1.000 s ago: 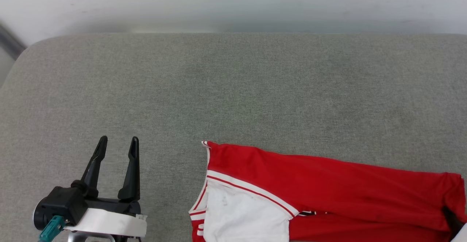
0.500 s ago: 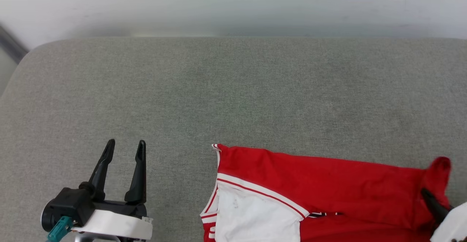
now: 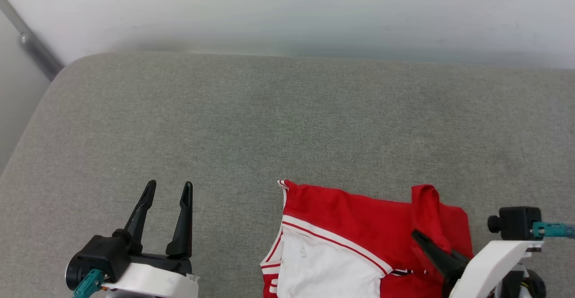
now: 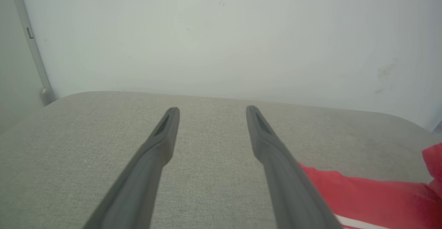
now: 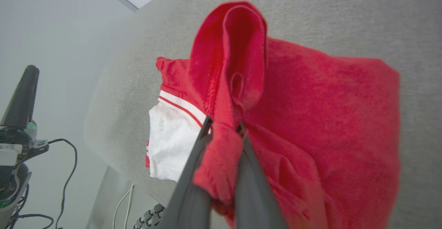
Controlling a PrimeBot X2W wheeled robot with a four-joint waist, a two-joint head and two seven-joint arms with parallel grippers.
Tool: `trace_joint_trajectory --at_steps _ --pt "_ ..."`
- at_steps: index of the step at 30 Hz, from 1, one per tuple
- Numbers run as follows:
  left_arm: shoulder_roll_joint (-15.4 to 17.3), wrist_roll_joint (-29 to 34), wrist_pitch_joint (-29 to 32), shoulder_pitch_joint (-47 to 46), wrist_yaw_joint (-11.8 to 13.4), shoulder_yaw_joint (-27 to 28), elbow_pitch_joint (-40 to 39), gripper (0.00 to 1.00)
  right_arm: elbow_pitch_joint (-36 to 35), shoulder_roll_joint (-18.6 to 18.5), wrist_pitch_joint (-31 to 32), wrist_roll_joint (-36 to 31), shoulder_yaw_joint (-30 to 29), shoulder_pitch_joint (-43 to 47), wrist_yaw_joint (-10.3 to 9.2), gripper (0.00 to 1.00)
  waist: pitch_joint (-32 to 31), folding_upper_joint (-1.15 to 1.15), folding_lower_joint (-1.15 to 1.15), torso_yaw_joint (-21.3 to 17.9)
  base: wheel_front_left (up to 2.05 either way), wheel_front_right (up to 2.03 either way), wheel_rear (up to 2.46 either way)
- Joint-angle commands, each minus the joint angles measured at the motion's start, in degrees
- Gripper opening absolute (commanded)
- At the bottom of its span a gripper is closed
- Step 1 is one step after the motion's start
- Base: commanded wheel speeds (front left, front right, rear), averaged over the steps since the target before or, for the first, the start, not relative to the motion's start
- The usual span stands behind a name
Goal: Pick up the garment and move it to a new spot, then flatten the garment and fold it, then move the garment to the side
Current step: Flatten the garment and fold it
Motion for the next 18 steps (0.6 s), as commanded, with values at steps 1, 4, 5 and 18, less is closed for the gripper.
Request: trace_joint_trajectory --at_steps 1,4,5,18 --pt "-0.17 -0.02 -0.13 0.40 -0.08 -0.05 0.17 1.00 0.66 0.20 -0.65 1.60 0.96 -0.61 -0.02 0.00 -0.23 0.00 0.00 0.51 0.00 0.00 0.00" --pt "-0.11 -0.12 -0.14 0.46 -0.08 -0.30 0.25 1.00 3.33 0.22 -3.11 4.78 5.00 -2.18 -0.02 0.00 -0.43 0.00 0.00 1.33 0.00 0.00 0.00" --pt "-0.01 -0.11 -0.14 0.46 -0.08 -0.37 0.30 1.00 4.33 0.22 -3.98 5.51 6.52 -2.90 -0.02 0.00 -0.42 0.00 0.00 1.60 0.00 0.00 0.00" --pt "0.24 -0.49 -0.14 0.13 -0.07 -1.00 0.90 1.00 21.86 0.19 -15.09 11.72 19.05 -13.41 -0.01 0.00 -0.72 0.00 0.00 4.84 0.00 0.00 0.00"
